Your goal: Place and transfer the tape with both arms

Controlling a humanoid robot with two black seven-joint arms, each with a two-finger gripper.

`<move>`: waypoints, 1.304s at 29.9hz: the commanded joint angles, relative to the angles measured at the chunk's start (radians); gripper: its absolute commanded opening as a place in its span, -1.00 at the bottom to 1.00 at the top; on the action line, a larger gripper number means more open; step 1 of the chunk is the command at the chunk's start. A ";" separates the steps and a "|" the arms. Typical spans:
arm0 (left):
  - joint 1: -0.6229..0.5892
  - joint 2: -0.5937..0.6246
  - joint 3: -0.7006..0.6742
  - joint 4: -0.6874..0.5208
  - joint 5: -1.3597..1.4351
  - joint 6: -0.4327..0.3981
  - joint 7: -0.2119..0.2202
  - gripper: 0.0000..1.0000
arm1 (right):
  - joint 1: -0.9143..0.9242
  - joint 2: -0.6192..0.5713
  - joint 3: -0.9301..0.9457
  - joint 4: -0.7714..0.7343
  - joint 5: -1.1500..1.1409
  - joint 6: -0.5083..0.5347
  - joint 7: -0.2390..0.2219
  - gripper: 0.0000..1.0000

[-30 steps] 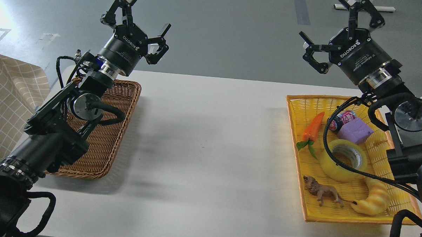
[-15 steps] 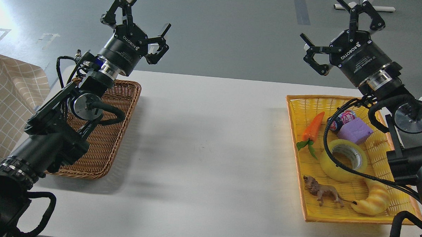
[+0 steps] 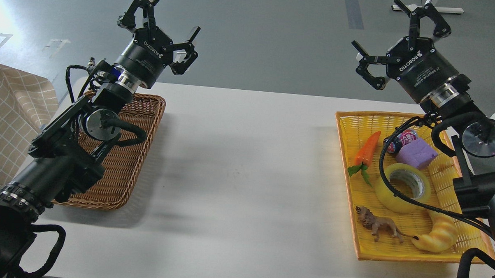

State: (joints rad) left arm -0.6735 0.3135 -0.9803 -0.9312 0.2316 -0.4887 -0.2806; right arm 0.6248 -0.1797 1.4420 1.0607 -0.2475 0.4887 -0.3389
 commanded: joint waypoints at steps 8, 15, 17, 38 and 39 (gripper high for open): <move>0.000 0.001 0.000 -0.003 0.000 0.000 -0.002 0.95 | 0.001 -0.026 -0.090 0.008 -0.169 0.000 -0.006 0.99; 0.000 0.001 0.000 -0.003 0.000 0.000 -0.002 0.95 | 0.018 -0.075 -0.135 0.045 -0.498 0.000 -0.006 0.99; 0.000 0.001 0.000 -0.003 0.000 0.000 0.000 0.95 | 0.018 -0.112 -0.155 0.087 -0.590 0.000 -0.006 0.99; -0.008 0.001 0.000 -0.011 0.000 0.000 -0.002 0.95 | -0.008 -0.754 -0.540 0.541 -0.983 0.000 -0.017 0.99; -0.009 0.002 0.000 -0.011 0.000 0.000 -0.002 0.95 | -0.010 -0.774 -0.549 0.542 -0.983 0.000 -0.015 0.99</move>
State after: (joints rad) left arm -0.6799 0.3145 -0.9802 -0.9421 0.2316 -0.4887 -0.2819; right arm 0.6169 -0.9106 0.9135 1.5887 -1.2109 0.4890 -0.3558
